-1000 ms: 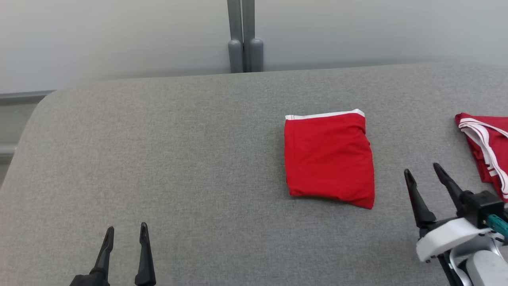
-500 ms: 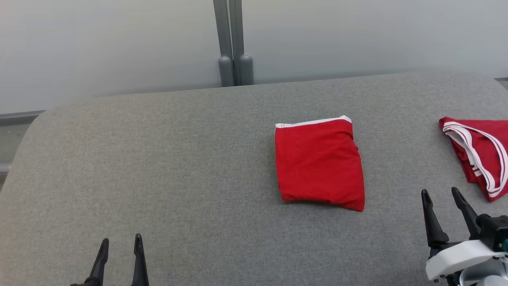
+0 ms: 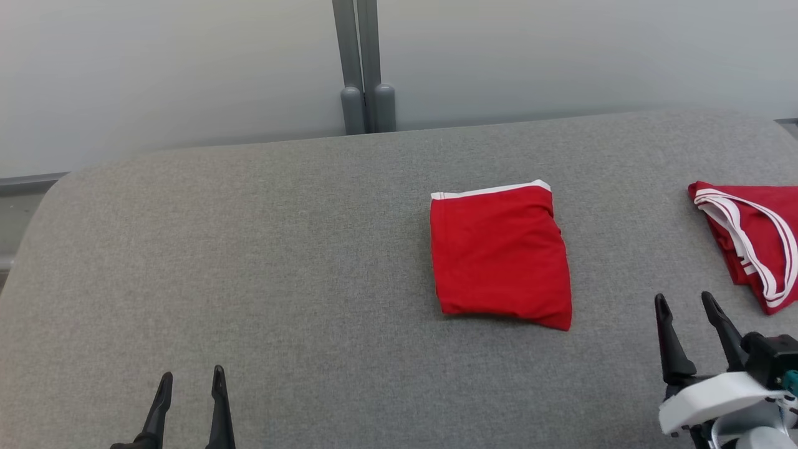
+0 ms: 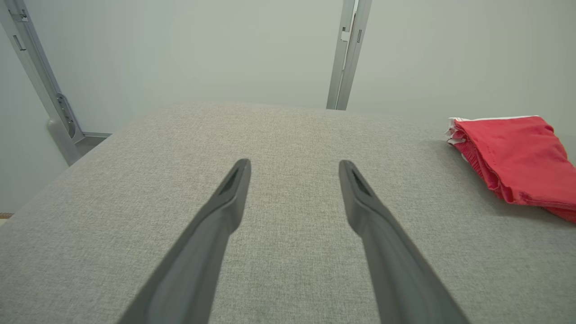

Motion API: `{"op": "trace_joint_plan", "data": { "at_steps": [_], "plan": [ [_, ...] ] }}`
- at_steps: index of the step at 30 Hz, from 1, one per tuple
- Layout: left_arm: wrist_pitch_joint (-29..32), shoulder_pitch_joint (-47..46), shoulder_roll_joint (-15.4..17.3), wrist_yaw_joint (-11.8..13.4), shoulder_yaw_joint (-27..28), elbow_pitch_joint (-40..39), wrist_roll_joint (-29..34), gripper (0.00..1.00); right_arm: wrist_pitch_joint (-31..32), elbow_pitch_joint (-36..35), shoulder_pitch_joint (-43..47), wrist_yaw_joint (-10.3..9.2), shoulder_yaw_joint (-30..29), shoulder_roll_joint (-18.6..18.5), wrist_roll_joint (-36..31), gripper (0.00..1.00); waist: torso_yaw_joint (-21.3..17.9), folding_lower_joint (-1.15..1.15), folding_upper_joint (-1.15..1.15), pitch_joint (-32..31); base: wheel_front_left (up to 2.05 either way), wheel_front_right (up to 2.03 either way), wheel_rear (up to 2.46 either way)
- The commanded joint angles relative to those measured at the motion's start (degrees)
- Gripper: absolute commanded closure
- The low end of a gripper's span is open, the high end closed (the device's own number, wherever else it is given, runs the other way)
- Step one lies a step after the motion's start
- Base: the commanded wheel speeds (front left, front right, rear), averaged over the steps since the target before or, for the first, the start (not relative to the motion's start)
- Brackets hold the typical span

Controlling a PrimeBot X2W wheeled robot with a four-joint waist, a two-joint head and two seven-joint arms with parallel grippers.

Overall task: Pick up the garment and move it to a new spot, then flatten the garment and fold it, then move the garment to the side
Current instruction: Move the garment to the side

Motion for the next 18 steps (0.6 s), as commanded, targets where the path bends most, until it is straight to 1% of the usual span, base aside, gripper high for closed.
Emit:
{"op": "trace_joint_plan", "data": {
  "at_steps": [1,2,4,8,10,12,14,16,18],
  "plan": [
    [-0.16,-0.91,0.21,-0.19,0.00,-0.02,-0.14,0.00,-0.14,0.67,-1.93,0.00,1.63,-0.43,1.99,0.00,0.37,0.00,0.00,0.36,0.00,0.00,0.00],
    [-0.16,-1.03,0.21,-0.15,-0.10,-0.10,-0.21,0.00,-0.13,1.43,-2.63,0.00,3.19,-1.12,3.04,0.00,0.51,0.00,0.00,0.74,0.00,0.00,0.00],
    [-0.15,-1.69,0.21,-0.30,-0.84,-0.14,-0.28,0.00,0.66,3.69,-5.71,-0.01,6.19,-2.37,7.28,0.00,1.07,0.00,0.00,1.99,0.00,0.00,0.00],
    [-0.15,-3.65,0.22,-0.11,-2.60,-0.24,-0.21,0.00,8.22,8.13,-13.74,0.00,10.65,-4.34,15.62,0.00,2.89,0.00,0.00,5.17,0.00,0.00,0.00],
    [-0.15,-4.70,0.22,0.20,-3.49,-0.23,-0.52,0.00,12.80,10.72,-17.47,0.01,12.46,-4.38,19.36,0.00,3.98,0.00,0.00,6.81,0.00,0.00,0.00],
    [-0.15,-5.90,0.22,0.46,-4.38,-0.15,-0.73,0.00,16.25,13.52,-20.99,0.00,13.87,-5.36,21.43,0.00,5.28,0.00,0.00,8.38,0.00,0.00,0.00],
    [-0.15,-6.68,0.22,0.69,-5.09,0.03,-1.06,0.00,19.37,16.36,-23.14,0.02,15.49,-5.31,23.36,0.00,6.70,0.00,0.00,9.59,0.00,0.00,0.00],
    [-0.15,-7.35,0.22,1.16,-5.55,0.10,-1.23,0.00,21.08,19.40,-25.24,0.01,16.08,-5.57,24.62,0.00,7.84,0.00,0.00,10.43,0.00,0.00,0.00],
    [-0.15,-7.83,0.21,1.54,-5.89,-0.02,-1.33,0.00,21.43,22.18,-26.81,0.01,16.44,-5.92,24.66,0.00,8.77,0.00,0.00,11.02,0.00,0.00,0.00]
  ]
}}
